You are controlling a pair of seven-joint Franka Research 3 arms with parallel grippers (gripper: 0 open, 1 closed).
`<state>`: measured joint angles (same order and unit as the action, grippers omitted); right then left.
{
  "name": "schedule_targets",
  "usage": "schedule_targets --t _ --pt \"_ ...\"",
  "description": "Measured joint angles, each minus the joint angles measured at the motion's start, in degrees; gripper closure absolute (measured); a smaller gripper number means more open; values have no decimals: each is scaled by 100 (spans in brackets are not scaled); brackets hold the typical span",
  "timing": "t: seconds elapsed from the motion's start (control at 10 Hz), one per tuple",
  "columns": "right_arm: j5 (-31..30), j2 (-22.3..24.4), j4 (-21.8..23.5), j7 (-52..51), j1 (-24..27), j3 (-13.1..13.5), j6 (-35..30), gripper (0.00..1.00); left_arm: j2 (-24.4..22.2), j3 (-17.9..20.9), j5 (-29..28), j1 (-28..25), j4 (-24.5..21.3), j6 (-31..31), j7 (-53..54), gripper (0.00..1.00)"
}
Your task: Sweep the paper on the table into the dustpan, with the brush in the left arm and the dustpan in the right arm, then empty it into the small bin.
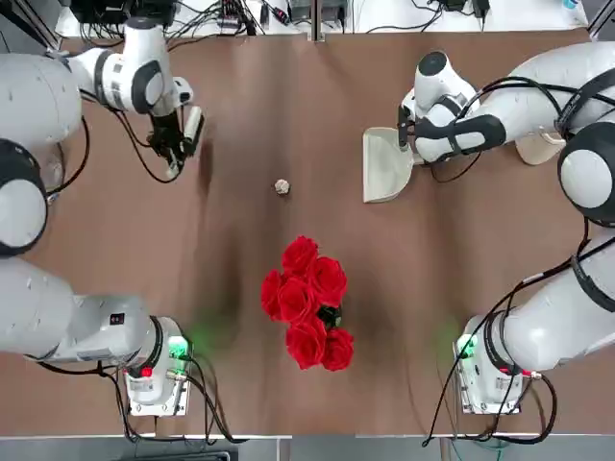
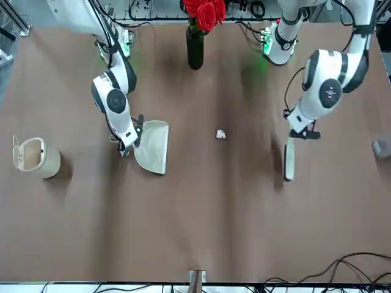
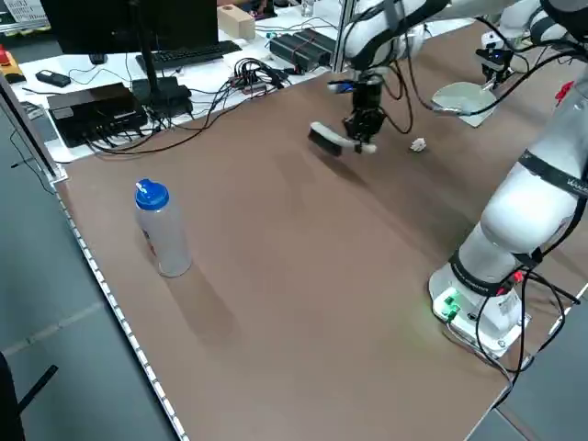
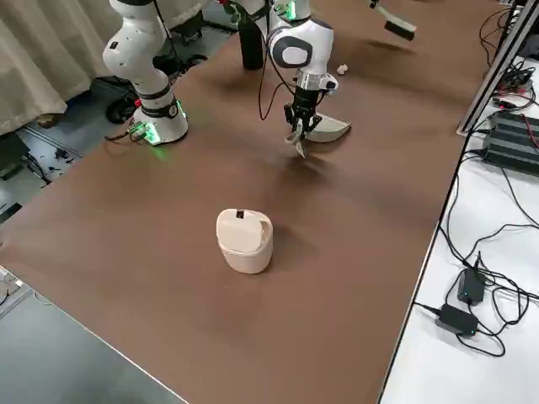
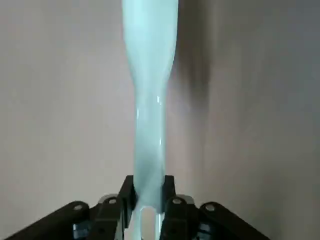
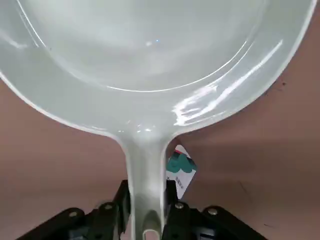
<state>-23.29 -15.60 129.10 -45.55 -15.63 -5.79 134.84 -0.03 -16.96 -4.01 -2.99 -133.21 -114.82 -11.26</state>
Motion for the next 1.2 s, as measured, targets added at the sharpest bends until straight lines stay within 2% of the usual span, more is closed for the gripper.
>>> schedule_targets --t 0.3,0.4,0.6,0.7,0.9,1.2 --pt "-243 10 -219 -1 -19 -59 -248 68 -177 -832 847 24 -40 269 -707 73" --pt "-280 17 -500 0 -55 -199 -640 68 -185 -1024 1143 24 -69 269 -862 73" --pt "-292 30 -945 411 -126 -663 -1300 68 -181 -1439 1508 19 -108 228 -1279 73" --pt "-379 27 -999 768 -161 -856 -1399 68 -161 -1772 1587 16 -114 149 -1626 73" --pt "-493 -67 -1118 1143 -186 -1064 -1561 68 -20 -2478 1637 49 -130 -92 -2373 73" --pt "-539 -632 -1786 1508 -280 -1350 -2153 68 261 -2988 1640 78 -131 -310 -2938 73"
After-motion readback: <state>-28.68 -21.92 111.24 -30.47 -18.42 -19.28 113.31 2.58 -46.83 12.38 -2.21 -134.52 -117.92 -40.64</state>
